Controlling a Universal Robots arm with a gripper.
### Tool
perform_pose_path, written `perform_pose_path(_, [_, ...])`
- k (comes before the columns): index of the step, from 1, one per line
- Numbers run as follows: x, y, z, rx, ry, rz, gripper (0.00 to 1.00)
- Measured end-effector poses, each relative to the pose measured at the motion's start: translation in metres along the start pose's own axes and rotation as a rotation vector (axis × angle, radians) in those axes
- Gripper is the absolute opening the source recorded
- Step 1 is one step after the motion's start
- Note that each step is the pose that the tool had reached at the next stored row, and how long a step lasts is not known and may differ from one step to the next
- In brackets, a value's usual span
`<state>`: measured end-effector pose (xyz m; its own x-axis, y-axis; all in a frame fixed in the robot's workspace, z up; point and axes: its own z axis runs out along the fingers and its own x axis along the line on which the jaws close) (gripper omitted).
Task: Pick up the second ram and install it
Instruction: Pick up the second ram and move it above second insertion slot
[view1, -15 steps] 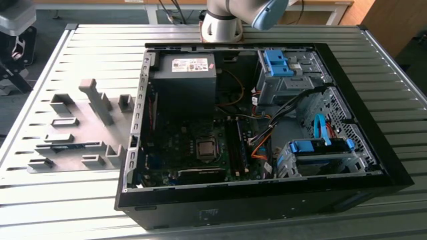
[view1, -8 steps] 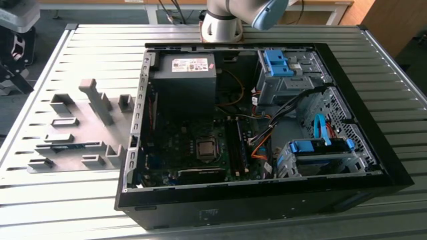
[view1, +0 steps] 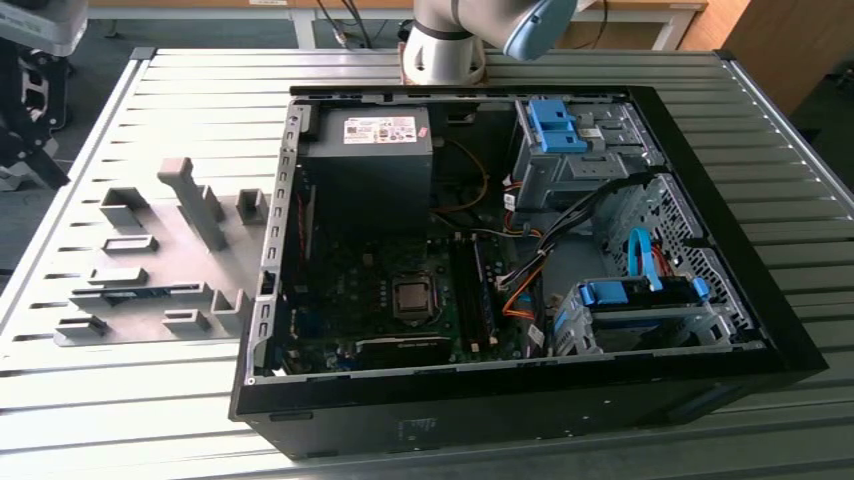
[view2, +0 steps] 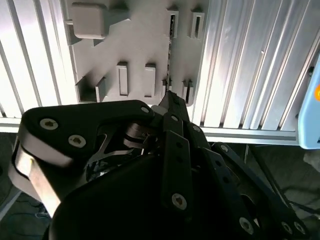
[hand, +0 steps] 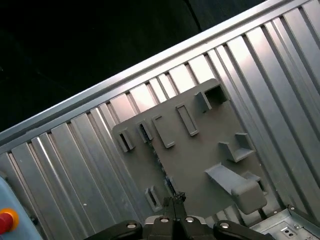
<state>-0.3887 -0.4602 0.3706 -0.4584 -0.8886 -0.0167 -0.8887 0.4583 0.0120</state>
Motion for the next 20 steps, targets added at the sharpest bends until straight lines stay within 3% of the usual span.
perform_pose_path(18, [0.0001, -0.0001, 0.0068, -0.0055, 0.0039, -0.326, 0.11])
perform_pose_path(20, [0.0002, -0.0001, 0.0068, -0.0058, 0.0042, -0.336, 0.11])
